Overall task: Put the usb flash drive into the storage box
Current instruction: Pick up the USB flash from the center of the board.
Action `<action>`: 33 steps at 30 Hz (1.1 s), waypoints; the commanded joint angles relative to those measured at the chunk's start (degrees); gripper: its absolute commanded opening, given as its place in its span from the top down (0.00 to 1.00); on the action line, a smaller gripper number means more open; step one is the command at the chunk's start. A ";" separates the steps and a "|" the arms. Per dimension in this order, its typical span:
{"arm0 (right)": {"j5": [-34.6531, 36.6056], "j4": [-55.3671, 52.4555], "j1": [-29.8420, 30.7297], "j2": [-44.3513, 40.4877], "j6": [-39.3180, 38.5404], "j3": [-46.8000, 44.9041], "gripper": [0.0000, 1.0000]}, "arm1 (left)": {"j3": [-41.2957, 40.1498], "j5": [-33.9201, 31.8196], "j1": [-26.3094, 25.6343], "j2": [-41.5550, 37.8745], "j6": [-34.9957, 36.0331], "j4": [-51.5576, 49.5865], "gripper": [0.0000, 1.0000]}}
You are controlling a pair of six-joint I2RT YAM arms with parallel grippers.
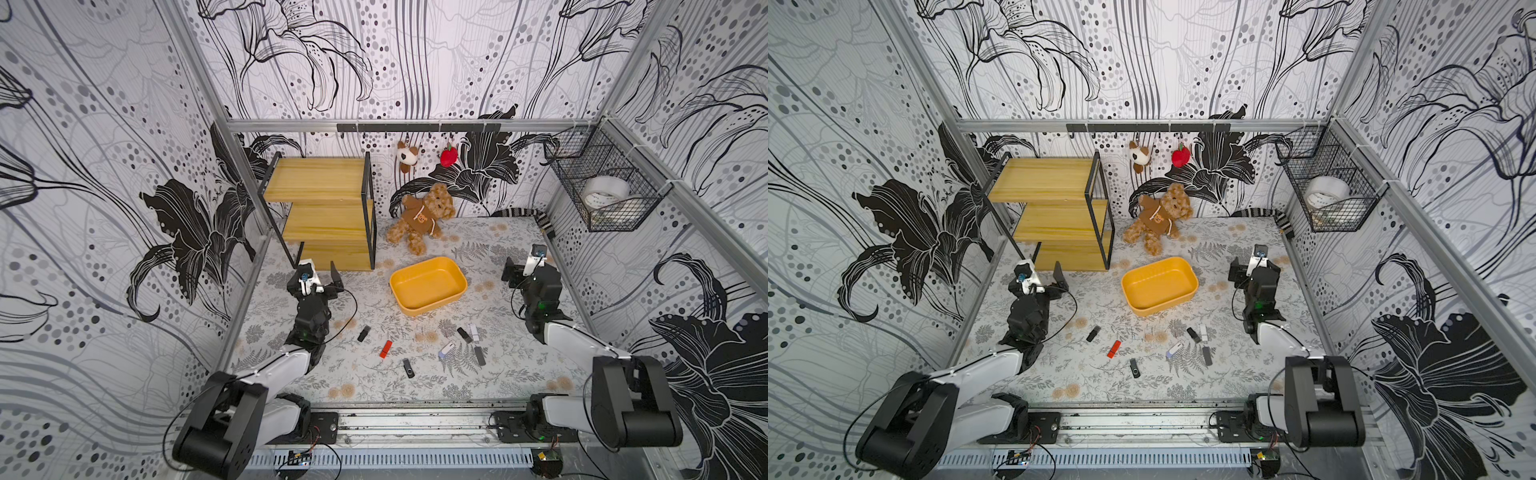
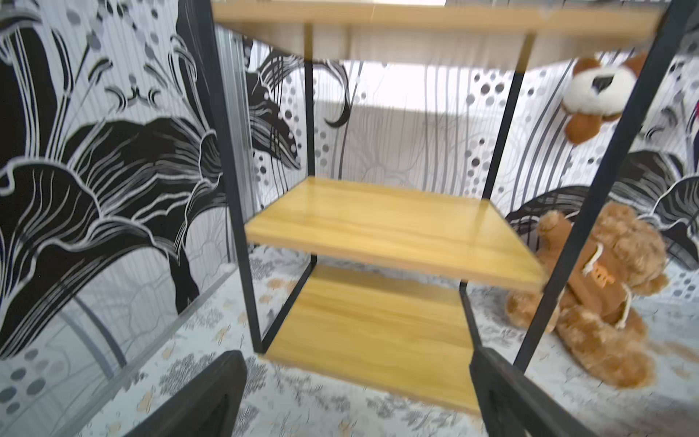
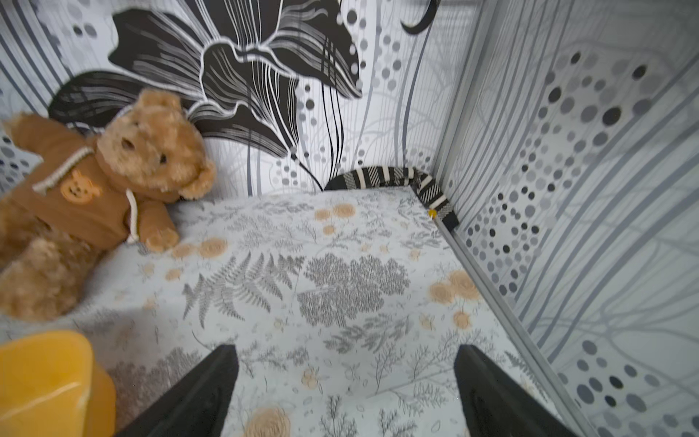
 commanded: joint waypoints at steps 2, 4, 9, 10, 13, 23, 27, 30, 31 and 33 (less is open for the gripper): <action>8.97 -34.90 7.14 -1.59 7.51 9.16 0.05 | 7.55 -1.55 -0.11 -6.94 -7.55 -30.02 0.02; 14.57 -40.93 13.30 -3.11 8.37 10.77 0.05 | 11.03 -0.13 -0.25 -7.80 -10.08 -38.15 0.02; 8.76 -54.51 18.07 -5.96 17.77 13.81 0.05 | 17.77 6.11 -1.27 -6.45 -12.17 -53.44 0.02; 7.77 -56.77 19.08 -6.09 19.06 14.22 0.05 | 18.15 7.54 -1.63 -6.75 -12.31 -54.64 0.02; 6.94 -64.18 21.83 -5.27 23.37 16.40 0.05 | 18.24 10.74 -2.02 -7.99 -12.72 -56.02 0.02; -7.05 -74.56 23.31 -6.36 30.99 13.57 0.01 | 19.39 17.20 -2.02 -3.39 -17.38 -62.35 0.02; -10.49 -74.61 24.89 -7.55 32.45 9.35 0.11 | 19.27 19.58 -2.09 -1.23 -18.05 -62.91 0.02; -11.60 -73.92 26.61 -8.15 33.77 6.26 0.17 | 19.03 20.82 -2.08 -0.34 -18.18 -62.97 0.02; -12.10 -73.38 27.28 -8.28 34.38 4.87 0.20 | 18.95 21.00 -2.02 -0.09 -18.32 -62.94 0.02; -12.43 -72.02 28.41 -8.54 35.43 2.93 0.24 | 18.68 21.19 -2.08 0.42 -18.55 -62.78 0.02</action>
